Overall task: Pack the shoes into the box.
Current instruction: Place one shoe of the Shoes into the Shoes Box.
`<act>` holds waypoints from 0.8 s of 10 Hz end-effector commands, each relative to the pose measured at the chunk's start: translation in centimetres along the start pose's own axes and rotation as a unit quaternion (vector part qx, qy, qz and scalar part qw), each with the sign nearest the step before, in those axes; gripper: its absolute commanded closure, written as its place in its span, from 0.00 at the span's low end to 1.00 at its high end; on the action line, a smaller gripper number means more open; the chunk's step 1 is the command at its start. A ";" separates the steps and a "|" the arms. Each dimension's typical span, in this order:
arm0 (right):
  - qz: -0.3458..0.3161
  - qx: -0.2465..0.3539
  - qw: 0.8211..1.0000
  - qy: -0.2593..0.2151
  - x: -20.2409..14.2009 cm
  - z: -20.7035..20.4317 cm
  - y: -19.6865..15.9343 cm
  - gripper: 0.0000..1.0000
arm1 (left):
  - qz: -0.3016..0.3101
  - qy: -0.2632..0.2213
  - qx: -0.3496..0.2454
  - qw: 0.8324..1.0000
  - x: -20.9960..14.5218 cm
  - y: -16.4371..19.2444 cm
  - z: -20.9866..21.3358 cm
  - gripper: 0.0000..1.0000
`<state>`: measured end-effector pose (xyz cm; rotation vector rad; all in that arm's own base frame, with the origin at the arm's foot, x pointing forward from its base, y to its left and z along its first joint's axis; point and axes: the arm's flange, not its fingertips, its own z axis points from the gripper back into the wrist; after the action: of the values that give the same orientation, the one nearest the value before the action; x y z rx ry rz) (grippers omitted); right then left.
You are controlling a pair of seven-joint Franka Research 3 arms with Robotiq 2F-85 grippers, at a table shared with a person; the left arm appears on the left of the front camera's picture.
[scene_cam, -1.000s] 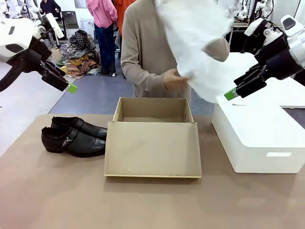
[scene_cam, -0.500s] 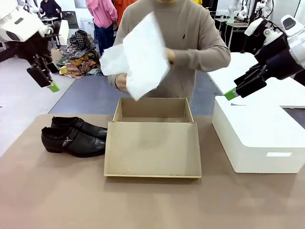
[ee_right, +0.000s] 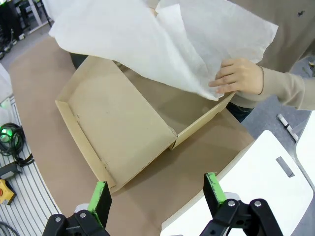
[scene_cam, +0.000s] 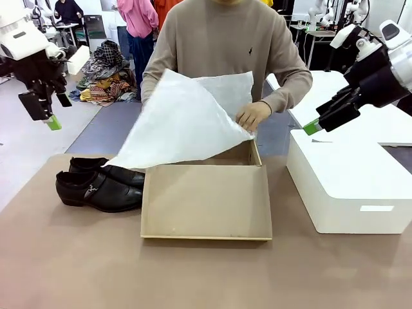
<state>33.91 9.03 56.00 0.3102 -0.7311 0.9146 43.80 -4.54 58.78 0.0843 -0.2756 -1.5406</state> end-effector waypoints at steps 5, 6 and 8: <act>0.000 -0.002 1.000 -0.003 0.0 0.0 0.0 0.00 | 0.009 -0.002 0.007 1.000 0.3 -0.4 0.4 0.00; 0.000 -0.002 1.000 -0.003 0.0 0.0 0.0 0.00 | 0.003 0.005 0.005 1.000 0.5 -0.2 0.4 0.00; 0.000 -0.002 1.000 -0.003 0.0 0.0 0.0 0.00 | -0.017 0.000 -0.016 1.000 -0.5 2.7 -1.4 0.00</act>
<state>33.91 9.02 56.01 0.3100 -0.7314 0.9146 44.66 -4.89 58.19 0.0883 -0.2530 -1.5411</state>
